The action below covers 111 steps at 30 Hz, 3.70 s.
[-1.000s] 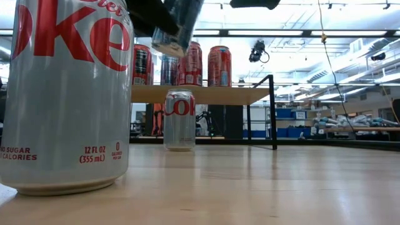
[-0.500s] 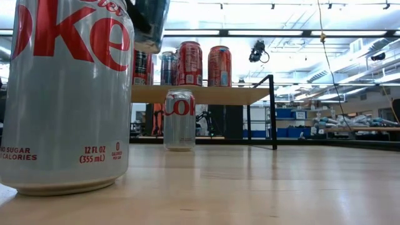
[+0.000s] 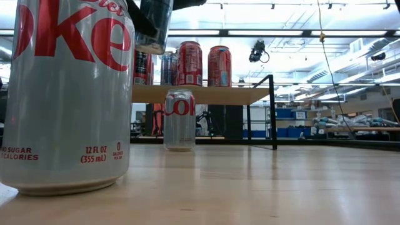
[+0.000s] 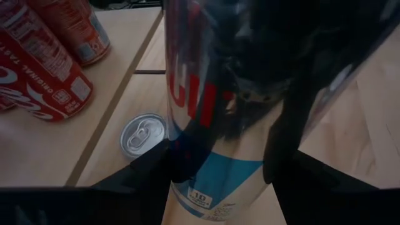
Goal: Place canned beverage on shelf
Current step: Put the blue soda can on the shelf
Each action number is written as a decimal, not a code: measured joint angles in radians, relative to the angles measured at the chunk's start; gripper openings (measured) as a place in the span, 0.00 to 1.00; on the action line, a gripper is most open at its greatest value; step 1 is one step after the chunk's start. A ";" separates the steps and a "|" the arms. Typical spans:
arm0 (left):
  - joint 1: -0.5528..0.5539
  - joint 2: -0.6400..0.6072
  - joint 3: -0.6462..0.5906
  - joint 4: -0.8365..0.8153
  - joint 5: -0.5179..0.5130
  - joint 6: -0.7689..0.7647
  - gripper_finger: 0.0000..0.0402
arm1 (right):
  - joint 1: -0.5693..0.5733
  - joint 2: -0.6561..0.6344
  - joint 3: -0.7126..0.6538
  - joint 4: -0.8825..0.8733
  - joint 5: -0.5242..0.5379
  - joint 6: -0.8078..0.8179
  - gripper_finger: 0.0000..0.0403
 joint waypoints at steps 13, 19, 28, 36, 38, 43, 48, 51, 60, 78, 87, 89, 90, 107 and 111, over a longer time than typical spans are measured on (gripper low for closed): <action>0.015 0.001 0.000 0.044 0.008 -0.011 0.59 | -0.001 -0.003 0.000 0.064 -0.051 -0.029 0.79; 0.033 0.001 0.000 0.039 0.008 -0.013 0.59 | -0.003 -0.005 0.000 0.091 -0.052 -0.047 0.66; 0.034 0.001 0.004 0.055 0.007 -0.025 0.76 | -0.007 -0.006 0.000 0.083 -0.054 -0.048 0.64; 0.013 -0.033 0.038 -0.031 0.006 -0.026 0.79 | -0.007 -0.005 -0.001 0.061 -0.054 -0.048 0.64; -0.004 -0.056 0.053 -0.076 0.006 -0.031 0.79 | -0.007 -0.005 -0.001 0.062 -0.054 -0.048 0.64; -0.055 -0.154 0.063 -0.217 0.005 -0.088 0.79 | -0.013 -0.005 -0.001 0.072 -0.054 -0.049 0.65; -0.112 -0.247 0.063 -0.280 -0.046 -0.104 0.79 | -0.047 -0.003 -0.001 0.130 -0.057 -0.030 0.65; -0.150 -0.294 0.063 -0.276 -0.076 -0.070 0.79 | -0.081 -0.001 -0.001 0.132 -0.086 -0.029 0.65; -0.186 -0.358 0.063 -0.275 -0.129 -0.004 0.79 | -0.221 -0.001 0.014 0.146 -0.264 -0.076 0.65; -0.061 -0.353 -0.142 -0.040 -0.185 -0.025 0.79 | -0.271 -0.001 0.014 0.143 -0.372 -0.153 0.65; 0.002 -0.242 -0.212 0.085 -0.154 -0.013 0.79 | -0.248 -0.001 0.014 0.134 -0.329 -0.115 0.65; 0.011 -0.198 -0.213 0.084 -0.152 -0.011 0.79 | -0.241 -0.001 0.014 0.134 -0.325 -0.105 0.65; 0.014 -0.176 -0.213 0.084 -0.152 -0.008 0.79 | -0.235 -0.001 0.014 0.136 -0.314 -0.100 0.65; -0.010 -0.062 -0.214 0.066 -0.232 -0.065 0.76 | -0.226 0.030 -0.061 0.241 -0.230 -0.166 0.65; 0.004 -0.061 -0.213 0.044 -0.256 -0.044 0.75 | -0.238 0.055 -0.061 0.277 -0.212 -0.203 0.65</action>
